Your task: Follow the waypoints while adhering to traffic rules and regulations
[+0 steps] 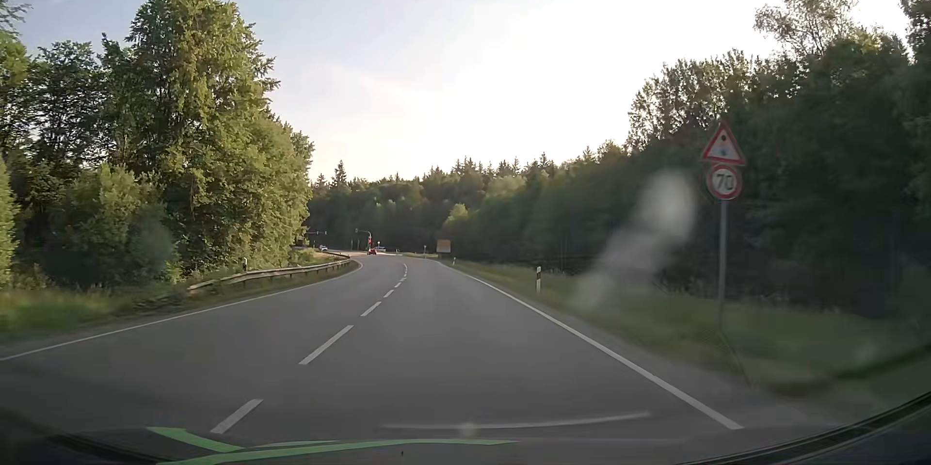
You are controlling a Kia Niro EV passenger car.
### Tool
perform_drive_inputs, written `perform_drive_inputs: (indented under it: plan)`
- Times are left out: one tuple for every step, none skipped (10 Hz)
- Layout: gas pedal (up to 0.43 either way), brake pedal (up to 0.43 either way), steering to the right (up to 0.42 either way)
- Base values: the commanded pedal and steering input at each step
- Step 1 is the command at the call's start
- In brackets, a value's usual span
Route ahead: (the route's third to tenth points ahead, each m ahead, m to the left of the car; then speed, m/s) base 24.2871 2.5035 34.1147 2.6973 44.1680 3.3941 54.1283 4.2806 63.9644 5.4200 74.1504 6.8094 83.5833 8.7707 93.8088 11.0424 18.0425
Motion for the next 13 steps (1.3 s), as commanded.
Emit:
perform_drive_inputs:
  plan:
    - [0.0, 0.134, -0.009]
    - [0.0, 0.152, -0.009]
    - [0.0, 0.152, -0.008]
    - [0.0, 0.152, -0.007]
    - [0.0, 0.152, -0.006]
    - [0.0, 0.152, -0.006]
    - [0.0, 0.152, -0.006]
    - [0.0, 0.152, -0.006]
    - [0.0, 0.152, -0.006]
    - [0.0, 0.159, -0.006]
    - [0.0, 0.152, -0.006]
    - [0.0, 0.159, -0.007]
    - [0.0, 0.159, -0.008]
